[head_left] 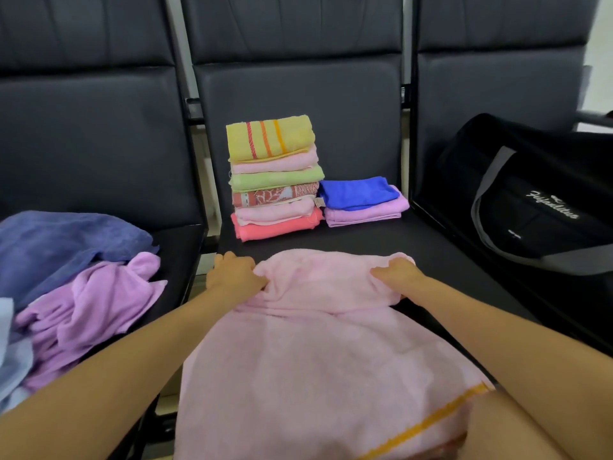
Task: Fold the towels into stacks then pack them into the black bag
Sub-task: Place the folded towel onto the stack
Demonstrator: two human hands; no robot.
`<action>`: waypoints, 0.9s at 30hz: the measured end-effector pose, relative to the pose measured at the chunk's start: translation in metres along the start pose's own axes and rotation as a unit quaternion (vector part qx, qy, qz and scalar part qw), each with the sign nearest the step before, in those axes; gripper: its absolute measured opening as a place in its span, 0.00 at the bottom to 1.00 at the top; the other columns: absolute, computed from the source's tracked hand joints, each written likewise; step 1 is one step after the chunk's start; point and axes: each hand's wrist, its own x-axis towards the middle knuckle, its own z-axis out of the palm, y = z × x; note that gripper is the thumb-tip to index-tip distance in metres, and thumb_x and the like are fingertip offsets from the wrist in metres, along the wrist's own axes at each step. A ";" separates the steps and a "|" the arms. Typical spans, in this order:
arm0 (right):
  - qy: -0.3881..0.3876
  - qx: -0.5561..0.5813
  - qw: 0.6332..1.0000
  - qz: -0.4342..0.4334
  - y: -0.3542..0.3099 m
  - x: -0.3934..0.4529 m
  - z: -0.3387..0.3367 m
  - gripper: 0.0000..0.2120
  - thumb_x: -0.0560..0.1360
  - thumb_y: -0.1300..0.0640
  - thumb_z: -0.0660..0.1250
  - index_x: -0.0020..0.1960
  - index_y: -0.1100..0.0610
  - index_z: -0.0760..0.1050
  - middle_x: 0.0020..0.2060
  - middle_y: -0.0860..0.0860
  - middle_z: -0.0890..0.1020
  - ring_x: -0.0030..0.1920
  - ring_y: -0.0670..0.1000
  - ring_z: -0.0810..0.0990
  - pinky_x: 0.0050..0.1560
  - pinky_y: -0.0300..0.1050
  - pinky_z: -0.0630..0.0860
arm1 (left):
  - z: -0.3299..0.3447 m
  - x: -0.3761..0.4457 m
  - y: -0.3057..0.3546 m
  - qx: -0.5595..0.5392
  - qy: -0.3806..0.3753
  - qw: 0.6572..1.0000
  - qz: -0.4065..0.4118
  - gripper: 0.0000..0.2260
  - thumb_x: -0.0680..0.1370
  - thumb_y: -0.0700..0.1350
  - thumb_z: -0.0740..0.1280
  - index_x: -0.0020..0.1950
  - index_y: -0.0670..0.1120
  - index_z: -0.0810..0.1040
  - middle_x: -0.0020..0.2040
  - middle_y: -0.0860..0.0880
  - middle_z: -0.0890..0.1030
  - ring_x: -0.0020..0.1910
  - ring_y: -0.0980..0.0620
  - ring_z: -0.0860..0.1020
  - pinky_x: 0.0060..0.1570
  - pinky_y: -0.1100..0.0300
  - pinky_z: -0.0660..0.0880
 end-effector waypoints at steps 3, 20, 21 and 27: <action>0.015 0.047 0.999 0.004 -0.002 0.006 0.001 0.16 0.78 0.55 0.63 0.60 0.66 0.74 0.51 0.59 0.78 0.53 0.59 0.78 0.52 0.47 0.74 | -0.012 0.006 0.007 -0.347 -0.006 0.936 -0.054 0.03 0.75 0.43 0.67 0.42 0.46 0.76 0.41 0.46 0.76 0.47 0.44 0.75 0.48 0.55 0.71; 0.045 0.336 0.940 0.035 -0.015 0.061 -0.015 0.17 0.78 0.59 0.62 0.65 0.63 0.72 0.55 0.59 0.76 0.51 0.56 0.73 0.53 0.47 0.71 | -0.019 0.048 -0.027 -0.475 0.103 0.871 -0.074 0.12 0.78 0.38 0.59 0.54 0.41 0.81 0.50 0.44 0.80 0.46 0.47 0.75 0.40 0.58 0.73; 0.036 0.283 0.957 0.041 -0.010 0.059 -0.013 0.14 0.77 0.61 0.62 0.61 0.64 0.74 0.52 0.60 0.76 0.47 0.56 0.74 0.46 0.45 0.72 | -0.016 0.049 -0.027 -0.450 0.094 0.885 -0.067 0.12 0.78 0.40 0.59 0.50 0.40 0.82 0.50 0.43 0.81 0.45 0.47 0.75 0.42 0.54 0.73; 0.035 0.207 0.977 0.019 -0.009 0.057 -0.011 0.13 0.76 0.49 0.65 0.48 0.60 0.70 0.41 0.52 0.73 0.45 0.53 0.73 0.46 0.45 0.69 | -0.003 0.051 -0.027 -0.194 0.131 0.972 0.008 0.13 0.76 0.50 0.63 0.43 0.43 0.82 0.46 0.41 0.80 0.50 0.40 0.76 0.47 0.47 0.75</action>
